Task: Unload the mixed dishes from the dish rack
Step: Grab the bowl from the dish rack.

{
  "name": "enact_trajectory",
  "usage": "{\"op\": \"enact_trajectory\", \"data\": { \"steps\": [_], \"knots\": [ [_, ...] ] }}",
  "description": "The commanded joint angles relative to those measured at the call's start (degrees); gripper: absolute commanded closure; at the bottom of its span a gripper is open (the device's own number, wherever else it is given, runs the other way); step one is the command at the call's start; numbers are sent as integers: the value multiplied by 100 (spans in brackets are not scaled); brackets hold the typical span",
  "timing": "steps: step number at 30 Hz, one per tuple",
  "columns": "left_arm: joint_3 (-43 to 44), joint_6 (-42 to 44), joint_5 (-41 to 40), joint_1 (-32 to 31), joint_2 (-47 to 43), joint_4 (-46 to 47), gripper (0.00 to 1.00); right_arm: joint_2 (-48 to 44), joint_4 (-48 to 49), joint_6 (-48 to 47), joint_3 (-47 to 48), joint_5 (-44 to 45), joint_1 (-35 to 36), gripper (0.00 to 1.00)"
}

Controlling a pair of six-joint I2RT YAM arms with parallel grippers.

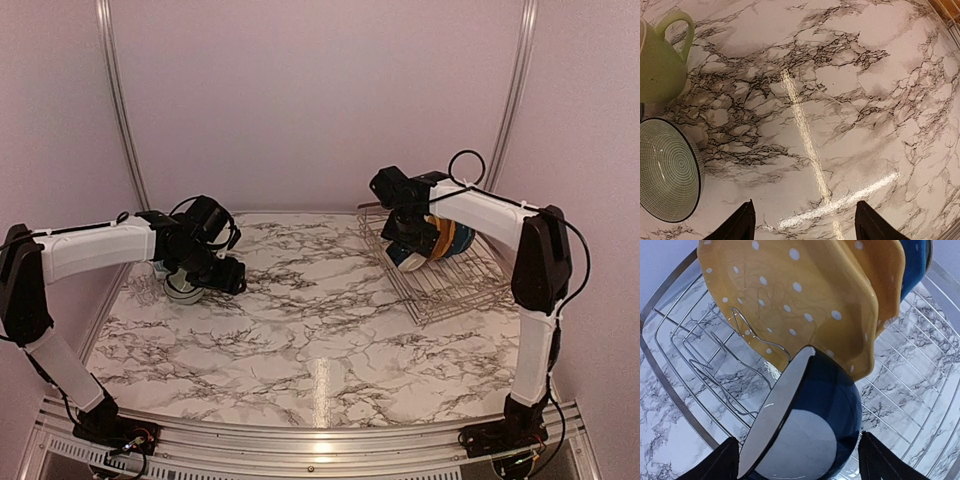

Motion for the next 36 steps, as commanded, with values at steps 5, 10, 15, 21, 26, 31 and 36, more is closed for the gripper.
{"op": "enact_trajectory", "data": {
  "steps": [5,10,15,21,26,31,36],
  "knots": [
    [-51,63,43,-15,-171,7,30,215,-968,970,213,-91,-127,30],
    [6,53,65,-15,-145,9,30,241,-1150,1029,304,-293,-210,41],
    [57,44,146,-17,-75,50,30,266,-1279,1062,323,-732,-358,56],
    [111,67,156,-17,-1,28,30,275,-1303,977,275,-751,-369,70],
    [195,72,165,-13,48,17,30,301,-1477,880,138,-576,-359,84],
    [274,71,235,-17,148,33,29,153,-1367,722,-54,-325,-323,100],
    [304,58,352,-17,177,28,30,-205,-926,344,-516,-92,-284,100]
  ]
}}
